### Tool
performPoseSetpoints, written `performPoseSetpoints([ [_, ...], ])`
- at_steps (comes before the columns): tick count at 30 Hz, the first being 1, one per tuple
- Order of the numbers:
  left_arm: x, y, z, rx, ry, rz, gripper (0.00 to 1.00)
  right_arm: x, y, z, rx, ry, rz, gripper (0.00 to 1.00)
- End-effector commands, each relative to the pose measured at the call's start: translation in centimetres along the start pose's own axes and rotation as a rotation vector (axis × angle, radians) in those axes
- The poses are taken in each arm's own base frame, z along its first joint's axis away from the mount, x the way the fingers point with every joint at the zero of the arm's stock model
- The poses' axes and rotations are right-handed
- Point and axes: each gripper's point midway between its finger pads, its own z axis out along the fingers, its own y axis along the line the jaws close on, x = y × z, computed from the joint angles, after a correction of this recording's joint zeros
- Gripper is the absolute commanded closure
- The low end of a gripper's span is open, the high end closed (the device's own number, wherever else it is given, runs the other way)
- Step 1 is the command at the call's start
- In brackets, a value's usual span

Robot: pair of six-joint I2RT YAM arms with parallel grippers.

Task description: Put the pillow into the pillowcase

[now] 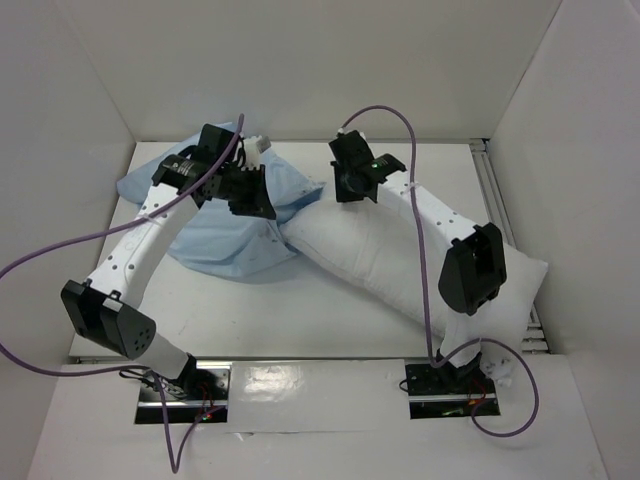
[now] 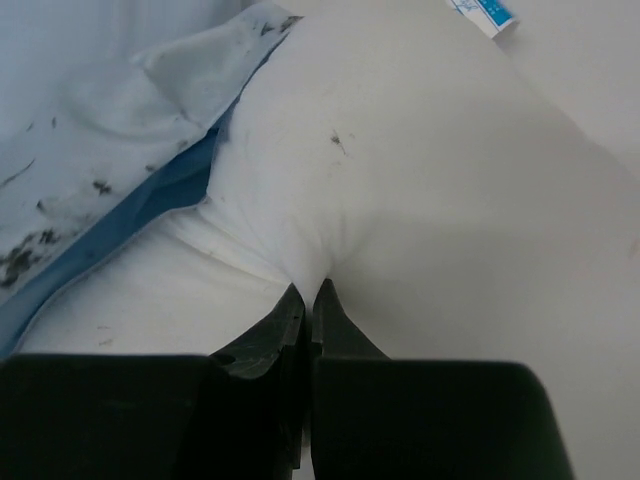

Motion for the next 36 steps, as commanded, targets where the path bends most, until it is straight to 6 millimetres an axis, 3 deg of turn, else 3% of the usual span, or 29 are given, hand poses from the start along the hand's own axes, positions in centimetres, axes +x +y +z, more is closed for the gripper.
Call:
performPoseSetpoints([
  [1, -1.4, -1.4, -0.9, 0.063, -0.027, 0.044, 1.0, -3.3, 1.5, 0.5, 0.041, -0.123, 0.053, 1.0],
  [9, -3.9, -2.7, -1.1, 0.102, -0.077, 0.071, 1.0, -0.4, 5.2, -0.3, 0.114, -0.149, -0.013, 1.0],
  [14, -4.1, -2.7, -0.9, 0.102, -0.077, 0.06, 1.0, -0.9, 4.2, -1.0, 0.163, -0.168, -0.02, 1.0],
  [17, -4.5, -2.8, -0.3, 0.111, -0.075, 0.052, 1.0, -1.6, 4.4, -3.0, 0.136, -0.186, -0.035, 1.0],
  [21, -4.6, -2.7, 0.3, 0.117, -0.061, 0.038, 1.0, 1.8, 5.1, -5.2, 0.127, -0.128, -0.108, 1.0],
  [26, -3.8, -2.0, 1.1, 0.099, -0.033, 0.024, 1.0, 6.9, 4.4, -6.1, 0.151, -0.047, -0.124, 1.0],
  [30, -3.2, -1.9, 1.5, 0.109, -0.02, 0.011, 1.0, 9.5, 5.7, -6.8, 0.104, -0.025, -0.155, 1.0],
  [36, -2.8, -2.6, 1.2, 0.148, -0.008, 0.012, 1.0, 8.8, 9.8, -8.2, -0.046, -0.102, -0.213, 1.0],
])
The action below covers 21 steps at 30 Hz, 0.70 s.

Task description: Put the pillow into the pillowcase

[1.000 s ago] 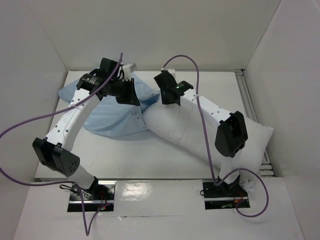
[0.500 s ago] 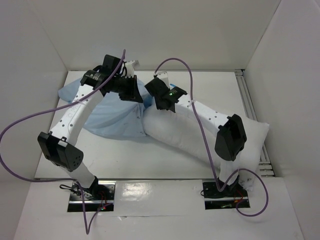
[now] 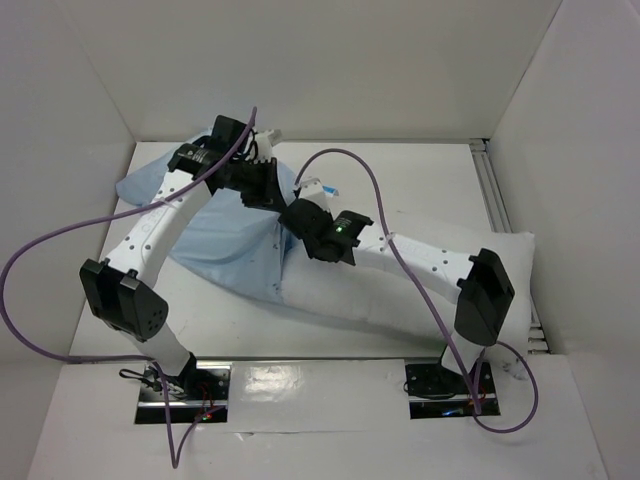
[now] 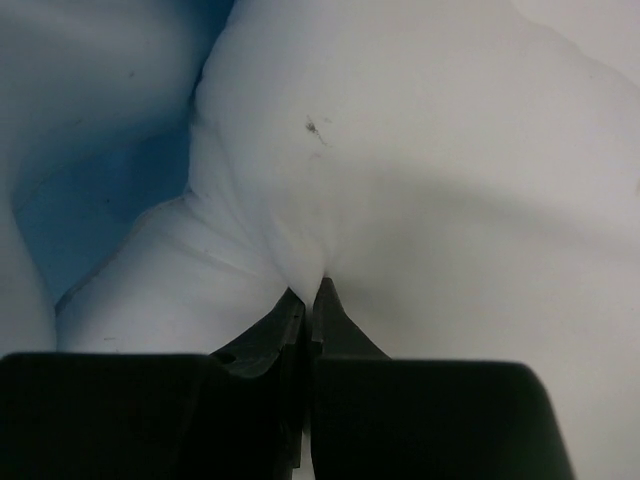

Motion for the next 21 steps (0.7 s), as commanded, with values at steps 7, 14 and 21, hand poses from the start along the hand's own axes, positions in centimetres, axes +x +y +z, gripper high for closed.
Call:
performPoseSetpoints([
  [7, 1.7, -2.3, -1.4, 0.143, 0.001, 0.034, 1.0, -7.2, 2.5, -0.4, -0.11, -0.226, 0.071, 1.0],
  [14, 5.2, -4.8, 0.0, 0.282, 0.069, -0.012, 1.0, -9.1, 3.3, -0.2, -0.242, -0.356, 0.174, 1.0],
  [21, 2.7, -0.9, -0.1, 0.108, 0.068, -0.027, 0.42, -6.1, 2.5, -0.2, -0.292, -0.384, 0.257, 1.0],
])
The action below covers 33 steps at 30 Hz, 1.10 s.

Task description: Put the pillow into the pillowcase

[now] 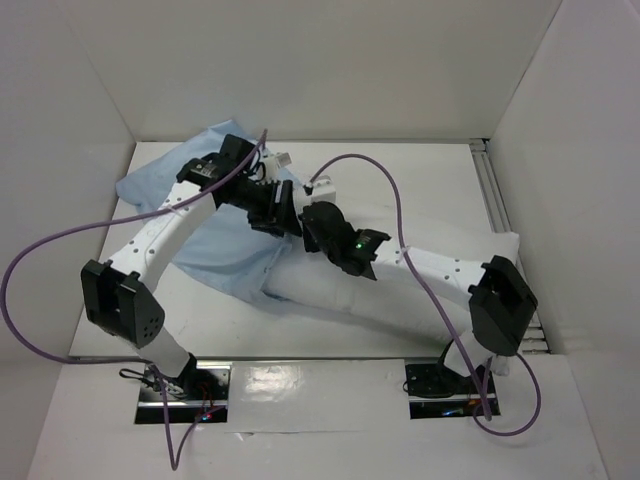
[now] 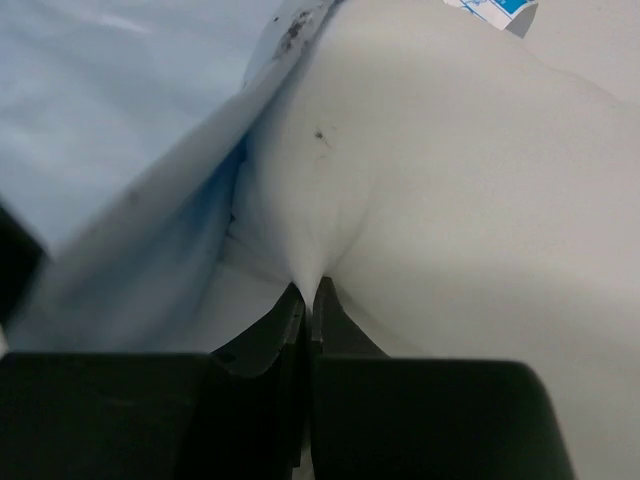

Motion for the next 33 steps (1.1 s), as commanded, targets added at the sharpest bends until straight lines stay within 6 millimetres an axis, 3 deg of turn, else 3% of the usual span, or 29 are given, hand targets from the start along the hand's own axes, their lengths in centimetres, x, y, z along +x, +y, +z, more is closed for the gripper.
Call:
performPoseSetpoints([
  [1, -4.7, 1.4, -3.5, -0.044, -0.146, 0.006, 0.3, -2.5, 0.9, -1.5, -0.073, -0.126, 0.104, 1.0],
  [4, -7.6, 2.5, -4.5, -0.061, -0.217, -0.028, 0.23, -2.3, 0.2, -2.2, -0.068, -0.138, 0.122, 1.0],
  [8, -10.0, 5.3, -3.2, -0.101, -0.23, -0.096, 0.52, -2.0, 0.3, -2.8, -0.082, -0.15, 0.125, 1.0],
  [10, -11.3, 5.6, -2.8, -0.108, -0.244, -0.098, 0.52, -1.4, 0.3, -2.7, -0.087, -0.138, 0.12, 1.0],
  [12, -12.0, 6.3, -1.6, -0.097, -0.223, -0.109, 0.43, -1.4, 0.3, -2.7, -0.087, -0.138, 0.12, 1.0],
  [15, -12.6, 6.2, -1.4, -0.088, -0.221, -0.09, 0.43, -1.4, 0.6, -2.6, -0.082, -0.133, 0.103, 1.0],
  [17, -12.7, 6.8, -1.5, -0.121, -0.23, -0.084, 0.31, -1.7, 1.1, -2.9, -0.094, -0.138, 0.103, 1.0],
  [21, -14.1, 10.0, -0.6, -0.273, -0.256, -0.101, 0.15, -1.4, 1.2, -2.9, -0.101, -0.126, 0.108, 1.0],
  [22, -14.0, 11.3, 0.6, -0.293, -0.219, -0.116, 0.15, -1.4, 1.2, -2.9, -0.101, -0.126, 0.108, 1.0],
  [24, -14.6, 10.6, 1.6, -0.302, -0.207, -0.095, 0.15, -1.3, 1.6, -3.0, -0.109, -0.125, 0.104, 1.0],
  [28, -15.4, 13.9, 3.0, -0.471, -0.215, -0.1, 0.17, -1.0, 1.5, -3.0, -0.105, -0.116, 0.099, 1.0],
  [33, -16.1, 15.1, 4.7, -0.522, -0.203, -0.083, 0.24, -0.5, 1.9, -2.7, -0.105, -0.098, 0.086, 1.0],
])
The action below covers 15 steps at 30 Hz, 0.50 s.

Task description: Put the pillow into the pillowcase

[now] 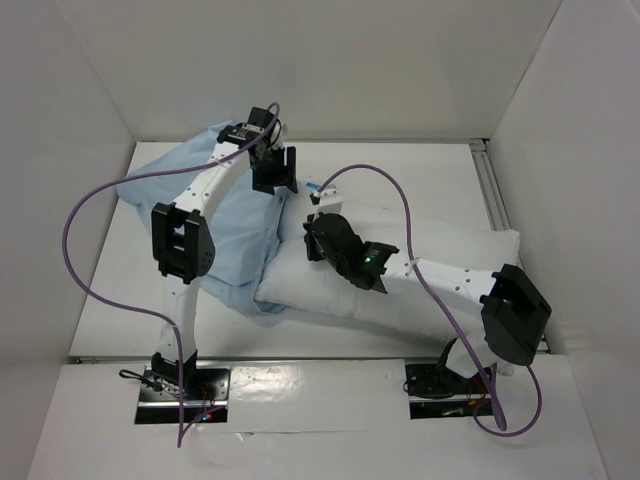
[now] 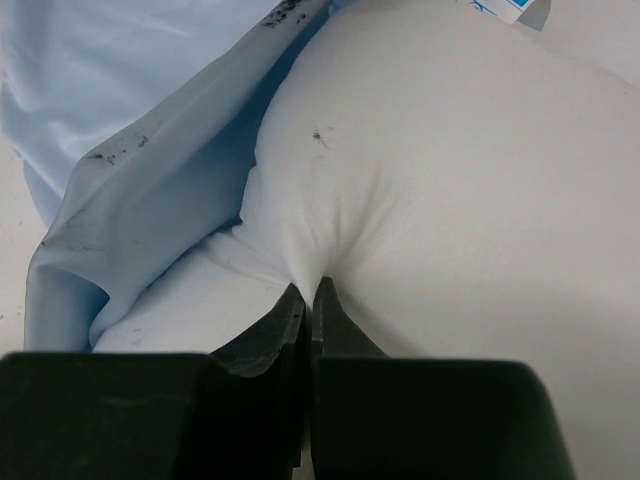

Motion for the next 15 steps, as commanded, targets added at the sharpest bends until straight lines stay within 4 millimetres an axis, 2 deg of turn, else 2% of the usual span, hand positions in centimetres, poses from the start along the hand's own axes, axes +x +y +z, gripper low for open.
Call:
performPoseSetpoints([
  [1, -0.5, 0.8, 0.7, -0.078, -0.007, 0.046, 0.24, -1.3, 1.4, -0.7, -0.027, -0.033, 0.024, 1.0],
  [3, -0.2, 1.0, 0.9, -0.083, 0.01, 0.056, 0.28, -1.3, 1.4, -0.7, -0.027, -0.033, 0.024, 1.0],
  [4, 0.4, 0.4, 1.5, -0.067, 0.03, 0.073, 0.3, -1.0, 1.3, -0.5, -0.023, -0.026, 0.021, 1.0],
  [5, 0.6, 0.5, 1.9, -0.062, 0.043, 0.072, 0.36, -1.0, 1.3, -0.5, -0.023, -0.026, 0.021, 1.0],
  [6, 0.4, 0.3, 1.8, -0.059, 0.035, 0.073, 0.59, -1.0, 1.3, -0.5, -0.023, -0.026, 0.021, 1.0],
  [9, -0.2, -0.9, 1.0, -0.006, 0.014, 0.069, 0.96, -1.4, 1.5, -0.6, -0.027, -0.033, 0.024, 1.0],
  [10, -0.3, -2.5, 0.5, 0.055, 0.005, 0.084, 1.0, -1.2, 1.9, -0.7, -0.035, -0.031, 0.021, 1.0],
  [11, -0.5, -3.1, 0.0, 0.083, -0.006, 0.099, 1.0, -1.3, 1.7, -0.7, -0.025, -0.036, 0.021, 1.0],
  [13, -0.8, -6.3, -2.1, 0.193, -0.033, 0.134, 1.0, -1.2, 2.0, -0.8, -0.027, -0.037, 0.007, 1.0],
  [14, -1.3, -7.2, -3.1, 0.234, -0.059, 0.154, 1.0, -1.3, 1.8, -0.8, -0.014, -0.044, 0.007, 1.0],
  [15, -0.9, -8.7, -4.0, 0.274, -0.056, 0.173, 1.0, -1.3, 1.8, -0.8, -0.014, -0.044, 0.007, 1.0],
])
